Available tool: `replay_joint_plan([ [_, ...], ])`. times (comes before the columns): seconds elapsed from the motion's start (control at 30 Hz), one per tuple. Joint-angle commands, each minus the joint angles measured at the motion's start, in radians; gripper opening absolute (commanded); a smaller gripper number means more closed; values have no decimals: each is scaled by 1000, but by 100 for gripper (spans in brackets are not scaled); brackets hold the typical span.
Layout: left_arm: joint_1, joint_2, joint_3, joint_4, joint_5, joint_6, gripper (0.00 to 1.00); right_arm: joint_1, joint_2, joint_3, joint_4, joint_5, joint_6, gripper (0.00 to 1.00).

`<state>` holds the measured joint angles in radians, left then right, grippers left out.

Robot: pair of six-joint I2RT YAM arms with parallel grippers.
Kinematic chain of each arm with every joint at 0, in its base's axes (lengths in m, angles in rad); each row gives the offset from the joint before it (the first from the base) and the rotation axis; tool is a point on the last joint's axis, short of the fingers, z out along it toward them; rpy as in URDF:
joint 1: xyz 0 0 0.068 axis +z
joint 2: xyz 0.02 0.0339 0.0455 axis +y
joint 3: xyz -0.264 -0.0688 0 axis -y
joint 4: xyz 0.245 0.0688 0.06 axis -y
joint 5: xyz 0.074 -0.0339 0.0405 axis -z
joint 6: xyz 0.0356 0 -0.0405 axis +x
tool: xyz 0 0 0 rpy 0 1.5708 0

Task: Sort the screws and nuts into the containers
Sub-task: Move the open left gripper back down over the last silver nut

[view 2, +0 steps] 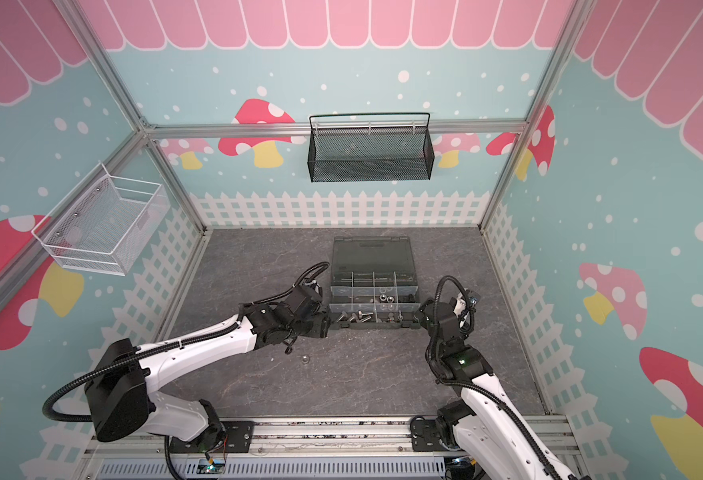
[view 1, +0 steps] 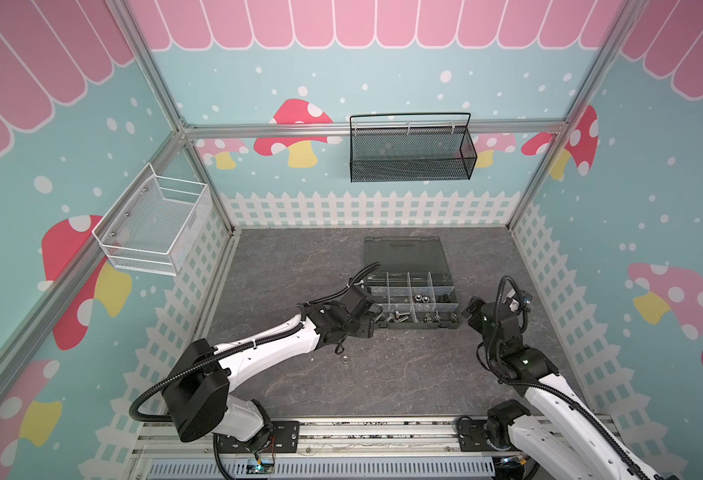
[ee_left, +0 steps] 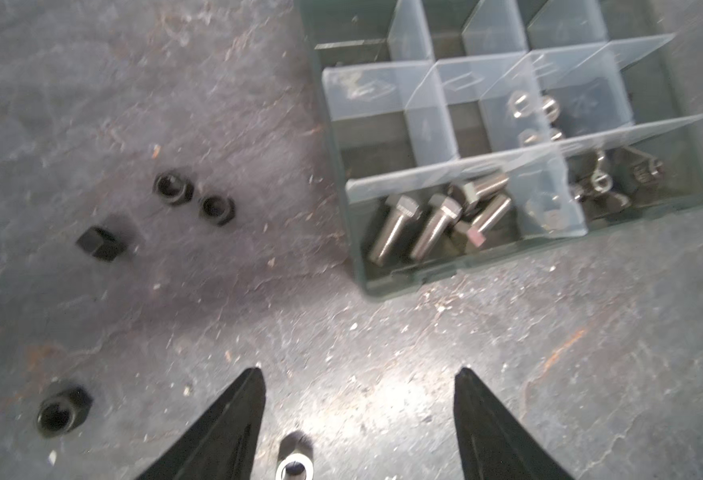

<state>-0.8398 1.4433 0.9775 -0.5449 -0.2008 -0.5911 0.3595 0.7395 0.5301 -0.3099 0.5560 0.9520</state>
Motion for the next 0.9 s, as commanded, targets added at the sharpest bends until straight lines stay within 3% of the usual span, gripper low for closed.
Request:
replay_joint_plan([
  [0.0, 2, -33, -56, -62, -7, -79, 73, -6, 16, 5, 16, -9, 19, 97],
  [0.37, -7, -42, -176, -87, 101, -188, 67, -5, 32, 1, 20, -19, 27, 97],
  [0.87, -18, 43, -178, -113, 106, -175, 63, -5, 28, -15, 25, -24, 32, 97],
])
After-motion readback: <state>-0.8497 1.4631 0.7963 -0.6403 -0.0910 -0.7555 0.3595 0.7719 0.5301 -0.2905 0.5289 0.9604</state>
